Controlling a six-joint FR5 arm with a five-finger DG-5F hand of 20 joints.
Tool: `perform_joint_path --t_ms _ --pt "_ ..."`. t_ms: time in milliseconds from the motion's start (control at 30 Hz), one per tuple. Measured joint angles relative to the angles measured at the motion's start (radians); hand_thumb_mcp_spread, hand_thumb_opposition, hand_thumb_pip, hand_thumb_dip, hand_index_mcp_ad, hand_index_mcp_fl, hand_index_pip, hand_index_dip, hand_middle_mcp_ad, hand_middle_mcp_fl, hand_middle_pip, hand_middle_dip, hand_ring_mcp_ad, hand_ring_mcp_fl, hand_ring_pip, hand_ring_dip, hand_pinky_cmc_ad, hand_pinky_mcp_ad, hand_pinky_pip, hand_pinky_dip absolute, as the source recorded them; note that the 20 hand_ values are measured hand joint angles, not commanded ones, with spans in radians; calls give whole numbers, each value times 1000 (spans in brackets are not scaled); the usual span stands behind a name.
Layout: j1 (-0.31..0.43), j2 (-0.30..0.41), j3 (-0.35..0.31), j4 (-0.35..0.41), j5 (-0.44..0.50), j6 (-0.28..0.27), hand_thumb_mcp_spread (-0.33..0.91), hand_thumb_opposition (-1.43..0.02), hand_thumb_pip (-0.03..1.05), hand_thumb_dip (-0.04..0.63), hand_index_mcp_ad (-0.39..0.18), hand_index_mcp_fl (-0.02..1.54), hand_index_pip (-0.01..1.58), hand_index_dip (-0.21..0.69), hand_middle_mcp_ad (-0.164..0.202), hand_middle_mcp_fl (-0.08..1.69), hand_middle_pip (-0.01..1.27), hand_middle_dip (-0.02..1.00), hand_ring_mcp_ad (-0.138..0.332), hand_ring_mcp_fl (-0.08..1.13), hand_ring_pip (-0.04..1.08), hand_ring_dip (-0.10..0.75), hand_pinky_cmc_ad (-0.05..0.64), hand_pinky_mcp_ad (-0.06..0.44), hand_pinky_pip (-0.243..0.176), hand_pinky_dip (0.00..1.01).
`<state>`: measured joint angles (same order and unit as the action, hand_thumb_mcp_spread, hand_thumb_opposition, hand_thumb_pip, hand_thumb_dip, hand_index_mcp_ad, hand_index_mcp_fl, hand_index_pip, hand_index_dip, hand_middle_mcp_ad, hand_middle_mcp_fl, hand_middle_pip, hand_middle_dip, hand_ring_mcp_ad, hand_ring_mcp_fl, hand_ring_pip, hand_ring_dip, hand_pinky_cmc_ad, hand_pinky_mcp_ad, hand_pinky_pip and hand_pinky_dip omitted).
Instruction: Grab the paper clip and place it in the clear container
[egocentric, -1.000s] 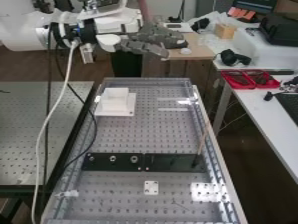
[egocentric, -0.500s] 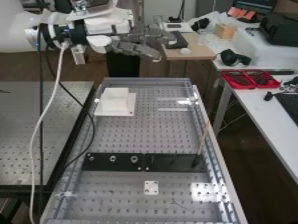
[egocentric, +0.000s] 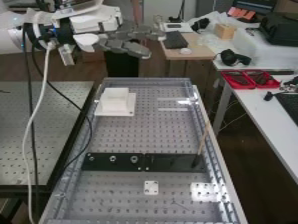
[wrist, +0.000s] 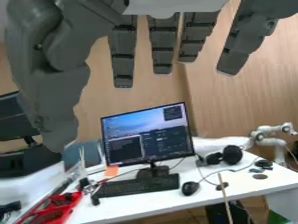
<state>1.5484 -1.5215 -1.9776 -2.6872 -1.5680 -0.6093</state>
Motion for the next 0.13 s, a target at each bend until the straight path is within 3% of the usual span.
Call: perform_joint_path --t_ms 133 --pt "-7 -1 0 6 -21 -1 372 -747 443 220 -129 391 89 227 75 106 129 190 84 0 105 59 346 265 -58 305"
